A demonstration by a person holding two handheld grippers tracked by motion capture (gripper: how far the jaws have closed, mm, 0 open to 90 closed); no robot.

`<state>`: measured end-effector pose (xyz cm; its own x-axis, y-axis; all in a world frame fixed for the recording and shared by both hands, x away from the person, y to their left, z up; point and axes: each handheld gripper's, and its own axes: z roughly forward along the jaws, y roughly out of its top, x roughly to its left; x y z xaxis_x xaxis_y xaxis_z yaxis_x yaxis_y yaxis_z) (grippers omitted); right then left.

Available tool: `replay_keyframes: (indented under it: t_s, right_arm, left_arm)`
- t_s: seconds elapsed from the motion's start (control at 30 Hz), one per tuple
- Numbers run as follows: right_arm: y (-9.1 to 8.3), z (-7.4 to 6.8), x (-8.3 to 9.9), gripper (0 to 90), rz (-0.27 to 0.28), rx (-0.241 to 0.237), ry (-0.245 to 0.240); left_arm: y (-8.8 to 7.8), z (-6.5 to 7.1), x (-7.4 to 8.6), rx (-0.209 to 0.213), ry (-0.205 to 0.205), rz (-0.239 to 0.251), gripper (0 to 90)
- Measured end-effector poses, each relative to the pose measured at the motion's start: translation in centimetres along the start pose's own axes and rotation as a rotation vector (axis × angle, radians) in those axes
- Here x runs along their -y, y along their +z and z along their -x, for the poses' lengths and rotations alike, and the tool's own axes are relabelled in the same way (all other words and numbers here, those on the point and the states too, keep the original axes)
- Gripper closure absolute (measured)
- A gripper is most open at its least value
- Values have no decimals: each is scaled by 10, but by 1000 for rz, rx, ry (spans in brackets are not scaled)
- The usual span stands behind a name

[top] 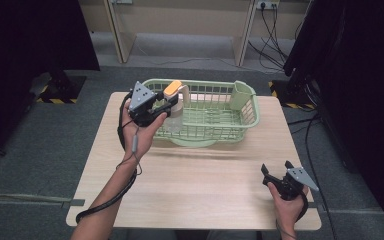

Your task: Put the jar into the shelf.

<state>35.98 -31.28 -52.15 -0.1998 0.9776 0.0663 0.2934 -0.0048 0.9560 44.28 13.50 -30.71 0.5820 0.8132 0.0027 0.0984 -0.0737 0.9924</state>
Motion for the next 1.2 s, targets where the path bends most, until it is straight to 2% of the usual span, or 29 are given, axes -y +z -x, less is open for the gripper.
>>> replay_keyframes:
  t_s: [0.33,0.6,0.77,0.8,0.87,0.9,0.97,1.0,1.03,1.2]
  right_arm:
    - [0,0,0,54,-2,-1,-1]
    - [0,0,0,54,-5,-2,-2]
    - [1,0,0,54,-5,-3,-2]
    - [1,0,0,54,-4,-3,-4]
    - [1,0,0,54,-3,-3,-3]
    - [1,0,0,54,-3,-4,-3]
    - [1,0,0,54,-3,-4,-1]
    - [1,1,0,54,-2,-5,-2]
    - [1,1,0,54,-2,-5,-2]
    - [1,1,0,54,-3,-7,-2]
  left_arm:
    - [30,-11,-8,-23,-12,-34,587]
    - [51,-20,-6,-41,-33,-66,587]
    - [70,-27,2,-58,-51,-116,587]
    - [78,-30,6,-67,-63,-136,586]
    - [81,-32,8,-69,-67,-146,587]
    - [89,-34,12,-73,-74,-167,586]
    - [92,-34,13,-73,-77,-179,586]
    - [98,-35,16,-75,-79,-203,586]
    - [98,-35,16,-75,-79,-203,586]
    - [115,-38,19,-78,-81,-269,586]
